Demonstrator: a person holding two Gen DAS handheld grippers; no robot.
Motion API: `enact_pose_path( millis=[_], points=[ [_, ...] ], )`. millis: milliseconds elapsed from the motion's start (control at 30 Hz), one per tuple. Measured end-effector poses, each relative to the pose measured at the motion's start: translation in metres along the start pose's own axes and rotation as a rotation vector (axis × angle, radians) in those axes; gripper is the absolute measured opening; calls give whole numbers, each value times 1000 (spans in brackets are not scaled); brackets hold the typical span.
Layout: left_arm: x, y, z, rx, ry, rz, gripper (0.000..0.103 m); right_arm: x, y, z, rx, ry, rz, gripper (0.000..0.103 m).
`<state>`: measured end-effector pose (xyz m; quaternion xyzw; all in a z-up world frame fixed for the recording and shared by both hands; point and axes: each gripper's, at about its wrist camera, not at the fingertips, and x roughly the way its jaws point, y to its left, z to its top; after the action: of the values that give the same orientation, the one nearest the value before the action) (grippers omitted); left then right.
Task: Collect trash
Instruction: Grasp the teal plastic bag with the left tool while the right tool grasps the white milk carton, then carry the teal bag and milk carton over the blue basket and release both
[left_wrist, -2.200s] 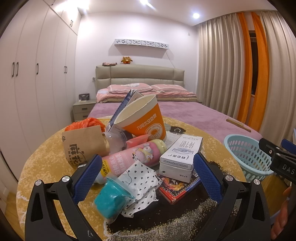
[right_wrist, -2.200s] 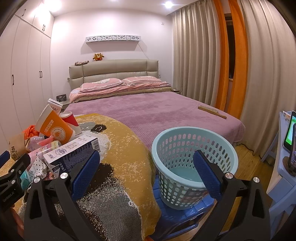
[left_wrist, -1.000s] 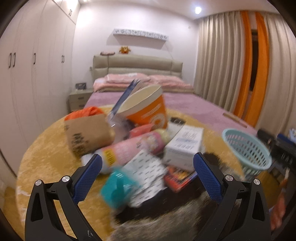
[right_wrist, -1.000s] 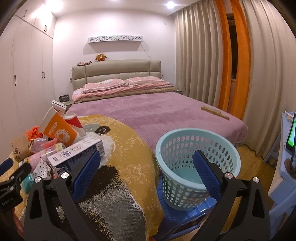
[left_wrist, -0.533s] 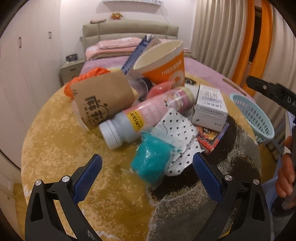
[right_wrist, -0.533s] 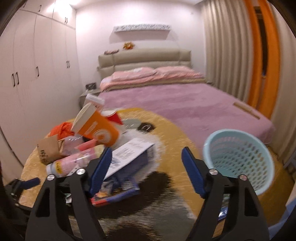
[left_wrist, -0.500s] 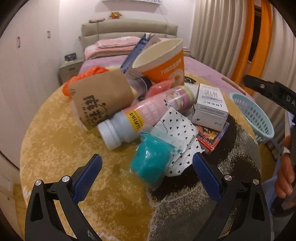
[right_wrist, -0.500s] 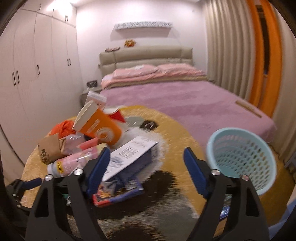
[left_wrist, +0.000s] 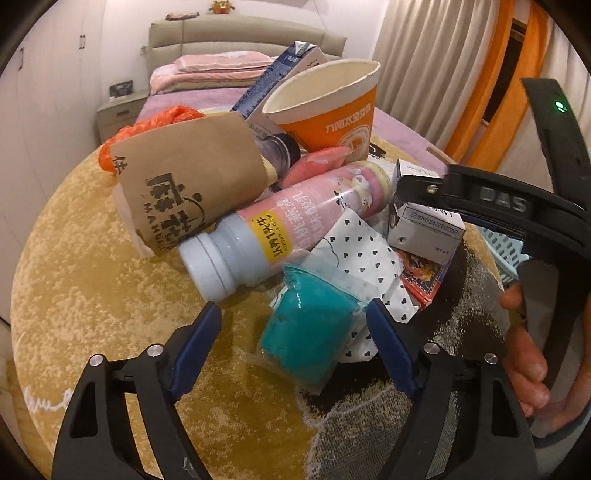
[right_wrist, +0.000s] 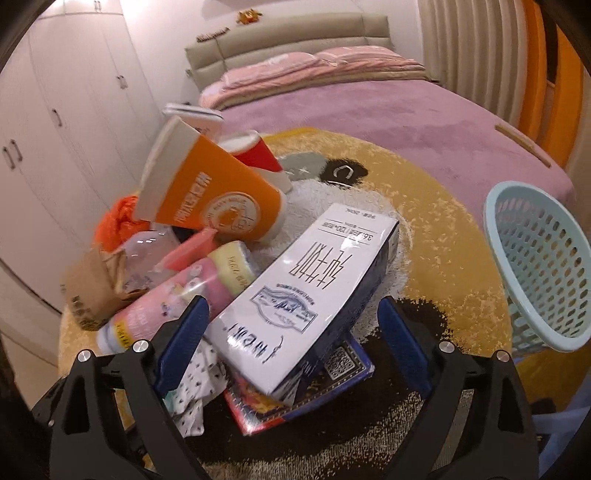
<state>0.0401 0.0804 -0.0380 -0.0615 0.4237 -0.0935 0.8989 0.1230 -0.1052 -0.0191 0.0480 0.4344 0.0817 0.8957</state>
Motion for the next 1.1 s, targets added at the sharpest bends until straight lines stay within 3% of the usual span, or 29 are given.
enact_pose_path(
  millis=[167, 300, 367, 600, 867, 1000, 1100],
  points=[
    [8, -12, 2, 21, 14, 1, 65, 8, -1, 4, 8, 23, 2, 86],
    [6, -16, 3, 28, 9, -5, 48, -1, -8, 2, -4, 20, 40, 62],
    [4, -15, 3, 19, 6, -13, 43, -5, -15, 0, -4, 24, 62, 58],
    [-10, -12, -3, -2, -27, -39, 41, -20, -49, -8, 24, 34, 128, 56],
    [-21, -16, -4, -22, -53, -40, 39, -31, -76, -21, -56, 53, 122, 55],
    [-26, -16, -4, -29, -62, -39, 39, -33, -88, -29, -122, 63, 59, 55],
    [-25, -20, -4, -27, -67, -41, 39, -30, -100, -31, -82, 77, 91, 56]
  ],
)
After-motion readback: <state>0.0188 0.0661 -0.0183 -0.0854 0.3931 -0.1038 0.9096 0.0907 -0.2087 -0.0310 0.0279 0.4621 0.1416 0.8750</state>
